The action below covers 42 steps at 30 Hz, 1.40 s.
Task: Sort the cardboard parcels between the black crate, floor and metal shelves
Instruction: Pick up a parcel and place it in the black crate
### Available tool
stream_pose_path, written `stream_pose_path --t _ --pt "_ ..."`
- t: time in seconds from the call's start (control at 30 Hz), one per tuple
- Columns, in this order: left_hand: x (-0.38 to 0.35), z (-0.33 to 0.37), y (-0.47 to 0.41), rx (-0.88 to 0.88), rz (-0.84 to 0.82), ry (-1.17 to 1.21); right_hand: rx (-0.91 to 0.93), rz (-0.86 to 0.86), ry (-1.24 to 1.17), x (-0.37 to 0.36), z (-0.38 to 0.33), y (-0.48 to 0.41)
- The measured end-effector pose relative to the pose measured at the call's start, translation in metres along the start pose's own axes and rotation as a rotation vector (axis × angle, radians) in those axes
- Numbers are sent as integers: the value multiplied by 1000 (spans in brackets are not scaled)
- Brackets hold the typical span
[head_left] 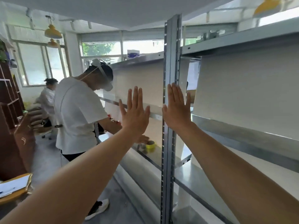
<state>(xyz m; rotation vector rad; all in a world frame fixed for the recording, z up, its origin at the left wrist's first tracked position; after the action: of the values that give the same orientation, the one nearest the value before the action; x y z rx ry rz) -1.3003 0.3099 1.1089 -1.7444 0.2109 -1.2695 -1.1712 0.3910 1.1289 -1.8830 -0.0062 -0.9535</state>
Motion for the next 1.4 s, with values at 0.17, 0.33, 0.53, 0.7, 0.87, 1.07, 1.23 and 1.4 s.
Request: stream_pose_path --t 0.17,0.33,0.53,0.7,0.87,1.07,1.23,1.4 --pt "24 44 28 -140 -14 139 -73 -26 184 42 21 45" --pt "56 101 62 -256 -3 240 -217 -3 302 105 48 81" --pt "107 154 88 -324 31 335 -269 26 409 187 66 118" --pt "158 201 113 -330 35 413 -349 34 449 253 87 169" --pt "218 278 174 -441 40 468 -456 28 601 342 130 245" --pt "298 376 258 -599 36 547 -589 52 728 454 167 340" --pt "378 457 335 -726 14 703 -703 69 847 548 186 425" --pt "449 515 430 -904 13 773 -857 75 911 628 192 514"
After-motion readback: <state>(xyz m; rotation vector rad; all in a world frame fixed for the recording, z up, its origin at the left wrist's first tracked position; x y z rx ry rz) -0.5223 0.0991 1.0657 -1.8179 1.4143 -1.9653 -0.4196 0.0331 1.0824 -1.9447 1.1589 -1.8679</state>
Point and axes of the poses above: each hand's wrist, its own y-axis away from the middle knuckle, its own x-axis out of the back of the hand, z = x × y, the point moved 7 cm from there along -y, towards the middle knuckle, and after that the axes turned 11 degrees about -y, right-handed, at the moved point
